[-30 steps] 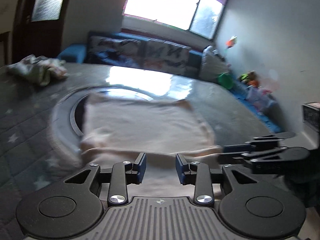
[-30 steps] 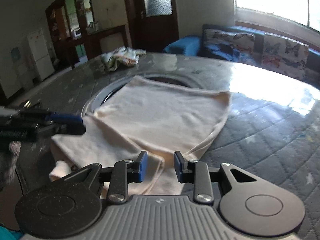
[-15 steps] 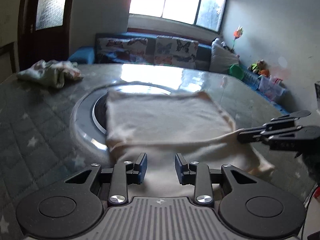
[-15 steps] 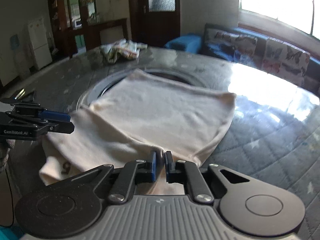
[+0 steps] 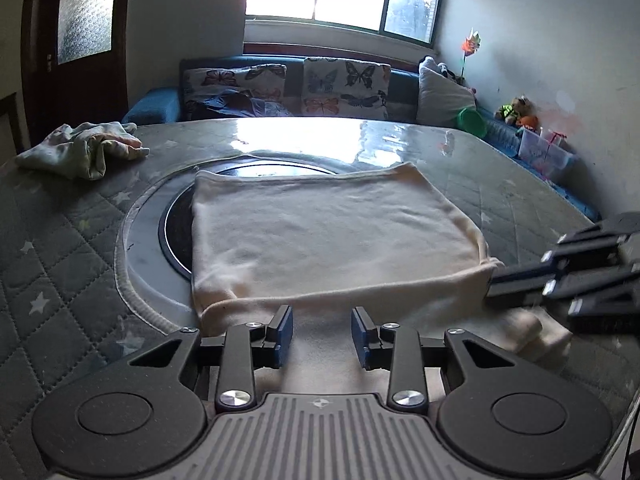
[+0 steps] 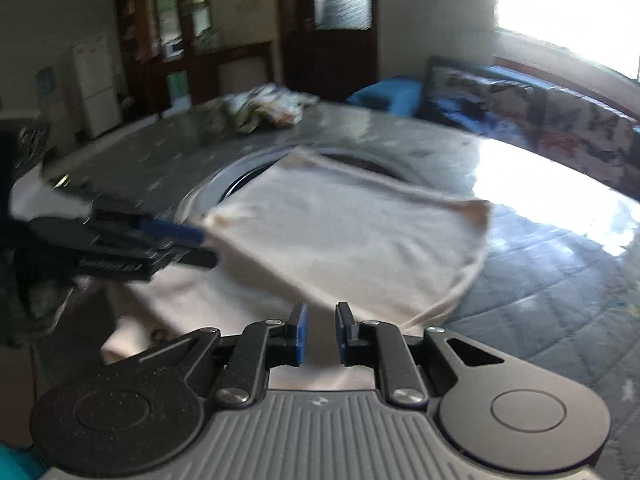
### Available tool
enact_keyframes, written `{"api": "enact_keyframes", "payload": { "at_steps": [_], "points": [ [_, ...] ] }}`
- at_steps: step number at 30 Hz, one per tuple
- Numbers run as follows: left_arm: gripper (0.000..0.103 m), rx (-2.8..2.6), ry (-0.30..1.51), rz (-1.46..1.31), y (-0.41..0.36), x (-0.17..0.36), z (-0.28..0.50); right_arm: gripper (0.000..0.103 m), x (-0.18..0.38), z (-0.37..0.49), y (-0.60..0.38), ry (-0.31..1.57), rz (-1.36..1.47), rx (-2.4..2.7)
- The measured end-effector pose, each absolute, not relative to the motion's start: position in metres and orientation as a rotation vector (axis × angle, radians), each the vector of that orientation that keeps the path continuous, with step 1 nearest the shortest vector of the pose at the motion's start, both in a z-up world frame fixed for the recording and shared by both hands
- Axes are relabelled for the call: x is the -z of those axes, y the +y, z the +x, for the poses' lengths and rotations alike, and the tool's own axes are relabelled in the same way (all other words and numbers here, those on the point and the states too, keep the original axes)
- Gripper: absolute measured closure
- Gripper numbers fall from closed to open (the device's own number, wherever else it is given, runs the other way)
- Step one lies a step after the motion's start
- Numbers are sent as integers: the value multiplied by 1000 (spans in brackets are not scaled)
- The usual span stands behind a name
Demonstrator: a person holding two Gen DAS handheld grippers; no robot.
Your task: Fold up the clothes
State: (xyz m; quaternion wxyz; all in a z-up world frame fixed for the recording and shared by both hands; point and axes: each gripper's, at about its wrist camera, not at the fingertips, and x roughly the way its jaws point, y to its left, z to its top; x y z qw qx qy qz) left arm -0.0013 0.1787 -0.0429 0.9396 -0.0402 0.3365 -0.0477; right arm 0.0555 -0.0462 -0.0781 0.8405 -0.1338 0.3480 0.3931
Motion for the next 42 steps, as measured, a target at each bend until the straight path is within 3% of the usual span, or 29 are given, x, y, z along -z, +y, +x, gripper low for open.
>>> {"api": "enact_keyframes", "payload": {
  "at_steps": [4, 14, 20, 22, 27, 34, 42],
  "points": [
    [61, 134, 643, -3, 166, 32, -22, 88, 85, 44, -40, 745, -338, -870],
    [61, 160, 665, 137, 144, 52, -41, 83, 91, 28, -35, 725, -383, -897],
    [55, 130, 686, 134, 144, 48, -38, 81, 92, 25, -38, 730, -368, -882],
    [47, 103, 697, 131, 144, 45, -38, 76, 91, 25, -40, 728, -360, -874],
    [40, 96, 688, 124, 144, 32, -47, 65, 83, 20, -43, 704, -371, -873],
    [37, 217, 669, 174, 132, 16, -90, 57, 72, 7, -56, 674, -427, -869],
    [38, 263, 649, 370, 112, 37, -109, 49, 73, -13, -68, 659, -546, -910]
  ]
}}
